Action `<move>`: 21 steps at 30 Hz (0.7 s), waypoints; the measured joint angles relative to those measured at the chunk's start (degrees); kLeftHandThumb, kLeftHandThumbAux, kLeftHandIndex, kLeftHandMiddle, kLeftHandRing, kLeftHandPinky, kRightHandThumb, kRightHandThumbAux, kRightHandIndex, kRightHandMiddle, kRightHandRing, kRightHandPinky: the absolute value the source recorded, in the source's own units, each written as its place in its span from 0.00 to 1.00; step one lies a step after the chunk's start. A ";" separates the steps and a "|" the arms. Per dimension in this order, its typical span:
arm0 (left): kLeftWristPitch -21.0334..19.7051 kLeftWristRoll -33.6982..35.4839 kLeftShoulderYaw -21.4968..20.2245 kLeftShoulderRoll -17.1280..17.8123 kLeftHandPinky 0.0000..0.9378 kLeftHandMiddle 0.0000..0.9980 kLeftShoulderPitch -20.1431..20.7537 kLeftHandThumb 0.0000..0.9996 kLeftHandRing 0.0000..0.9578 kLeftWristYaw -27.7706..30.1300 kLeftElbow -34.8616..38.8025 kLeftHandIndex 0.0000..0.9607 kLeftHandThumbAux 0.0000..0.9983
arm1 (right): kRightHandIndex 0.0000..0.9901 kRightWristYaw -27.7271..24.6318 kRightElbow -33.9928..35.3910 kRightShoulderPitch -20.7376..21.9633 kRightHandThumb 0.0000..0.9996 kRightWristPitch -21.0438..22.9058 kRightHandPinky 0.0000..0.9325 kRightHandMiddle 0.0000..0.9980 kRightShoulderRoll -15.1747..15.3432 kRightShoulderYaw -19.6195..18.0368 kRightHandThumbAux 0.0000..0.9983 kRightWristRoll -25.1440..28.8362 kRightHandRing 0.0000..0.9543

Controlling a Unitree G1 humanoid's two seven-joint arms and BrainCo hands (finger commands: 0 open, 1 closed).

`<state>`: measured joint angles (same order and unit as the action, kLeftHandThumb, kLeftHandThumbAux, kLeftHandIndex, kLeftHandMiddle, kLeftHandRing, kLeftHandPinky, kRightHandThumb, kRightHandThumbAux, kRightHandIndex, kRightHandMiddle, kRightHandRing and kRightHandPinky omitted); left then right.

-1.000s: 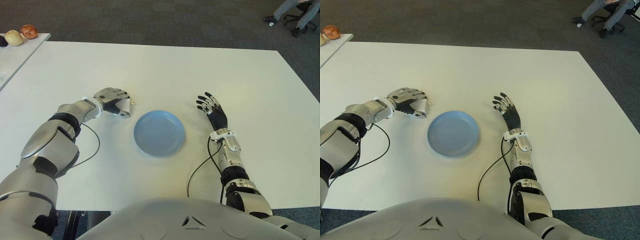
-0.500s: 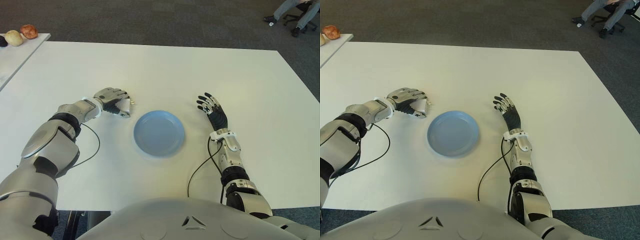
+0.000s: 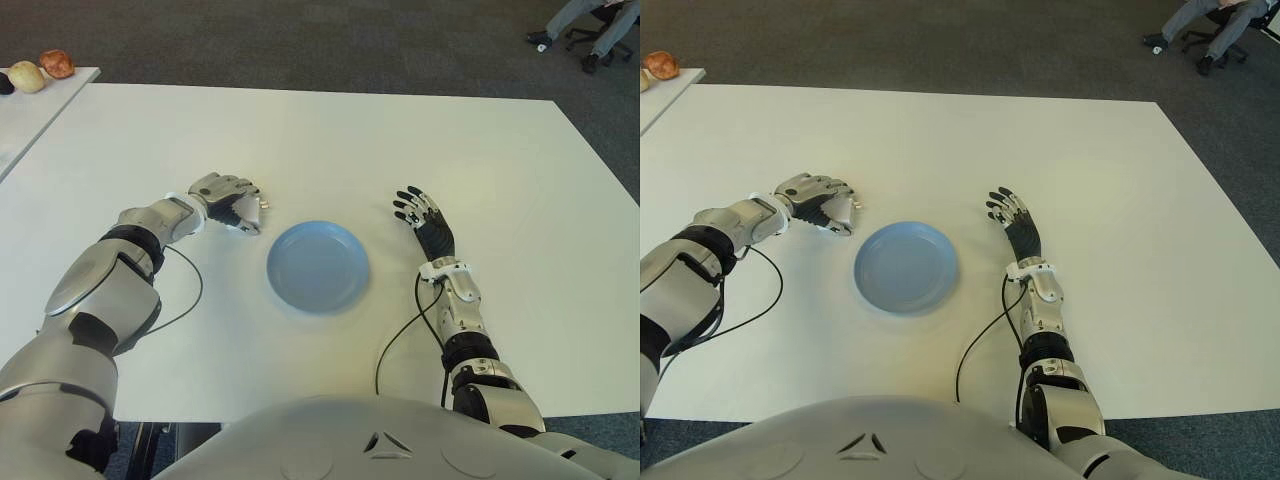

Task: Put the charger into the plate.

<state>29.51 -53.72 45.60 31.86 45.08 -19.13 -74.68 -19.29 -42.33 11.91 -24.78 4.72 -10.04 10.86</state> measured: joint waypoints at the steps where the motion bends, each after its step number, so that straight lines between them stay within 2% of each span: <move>1: -0.21 0.02 -0.05 0.00 0.61 0.53 -0.19 0.65 0.57 -0.99 0.03 0.34 0.38 | 0.14 0.06 0.01 0.00 0.02 0.01 0.24 0.22 0.00 0.01 0.59 -0.02 0.22; 3: -0.70 0.02 -0.14 0.03 0.63 0.58 -0.81 0.66 0.61 -3.35 0.09 0.37 0.39 | 0.14 0.18 0.03 0.03 0.02 0.04 0.24 0.22 0.00 0.06 0.59 -0.05 0.22; 6: -1.77 -0.03 -0.09 0.09 0.72 0.66 -2.19 0.71 0.70 -7.84 0.09 0.43 0.59 | 0.14 0.34 0.07 0.02 0.01 0.18 0.24 0.22 0.02 0.09 0.58 -0.10 0.22; 9: -4.71 -0.40 0.40 -0.01 0.82 0.73 -4.12 0.73 0.77 -14.50 0.11 0.45 0.66 | 0.15 0.44 0.08 -0.01 0.00 0.34 0.24 0.23 0.02 0.11 0.58 -0.13 0.22; 13: -7.10 0.37 -0.08 -0.82 0.87 0.78 -5.65 0.74 0.82 -18.34 0.11 0.46 0.69 | 0.15 0.72 0.07 -0.13 0.00 0.60 0.23 0.23 0.05 0.09 0.57 -0.13 0.22; 21: -8.17 4.36 -3.37 -1.81 0.88 0.83 -7.20 0.75 0.87 -16.52 -0.03 0.46 0.70 | 0.16 1.48 0.09 0.00 0.00 0.75 0.24 0.24 -0.07 0.19 0.56 -0.36 0.22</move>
<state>21.34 -49.37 42.23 30.04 37.87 -35.65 -74.71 -17.81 -42.24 11.91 -24.03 4.65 -9.85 10.50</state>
